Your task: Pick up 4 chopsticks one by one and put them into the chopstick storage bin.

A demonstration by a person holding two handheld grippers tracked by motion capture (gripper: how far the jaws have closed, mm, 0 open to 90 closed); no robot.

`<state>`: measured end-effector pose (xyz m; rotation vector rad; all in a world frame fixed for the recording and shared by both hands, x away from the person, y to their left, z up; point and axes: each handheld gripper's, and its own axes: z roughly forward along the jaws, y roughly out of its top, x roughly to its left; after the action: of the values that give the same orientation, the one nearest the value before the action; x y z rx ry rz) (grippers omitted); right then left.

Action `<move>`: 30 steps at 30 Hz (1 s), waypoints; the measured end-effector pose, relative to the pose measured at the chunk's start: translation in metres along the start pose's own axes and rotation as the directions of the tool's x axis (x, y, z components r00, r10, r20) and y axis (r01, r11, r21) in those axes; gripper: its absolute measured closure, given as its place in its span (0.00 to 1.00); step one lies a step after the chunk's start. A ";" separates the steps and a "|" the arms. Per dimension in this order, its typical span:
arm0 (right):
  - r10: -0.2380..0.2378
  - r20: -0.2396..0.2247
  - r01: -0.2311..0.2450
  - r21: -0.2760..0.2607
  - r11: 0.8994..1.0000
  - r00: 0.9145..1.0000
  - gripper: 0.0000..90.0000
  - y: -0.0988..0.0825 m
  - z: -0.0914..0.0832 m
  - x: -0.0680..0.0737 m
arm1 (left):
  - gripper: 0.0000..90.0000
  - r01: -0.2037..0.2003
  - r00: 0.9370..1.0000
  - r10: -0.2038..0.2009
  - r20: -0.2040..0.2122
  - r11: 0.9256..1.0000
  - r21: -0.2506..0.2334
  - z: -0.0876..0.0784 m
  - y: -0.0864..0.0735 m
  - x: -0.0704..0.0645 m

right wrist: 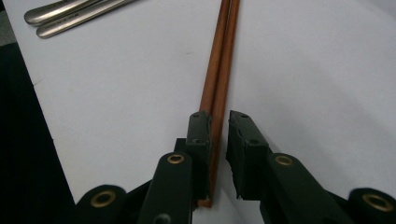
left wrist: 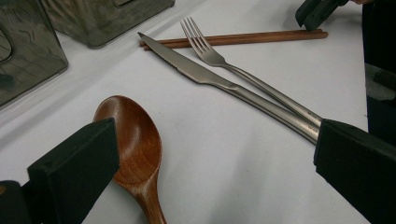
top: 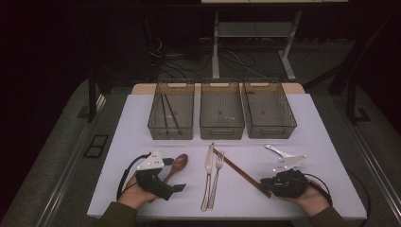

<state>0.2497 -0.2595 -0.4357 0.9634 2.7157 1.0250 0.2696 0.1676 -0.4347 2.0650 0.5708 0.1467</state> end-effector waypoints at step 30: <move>0.021 0.040 -0.020 -0.016 1.000 0.999 0.85 0.002 -0.001 -0.016 | 0.00 0.007 1.000 -0.007 -0.002 1.000 -0.009 0.000 0.000 -0.001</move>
<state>0.2631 -0.2685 -0.4358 1.0005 2.6664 1.0177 0.2693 0.1670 -0.4347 2.0542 0.5780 0.1469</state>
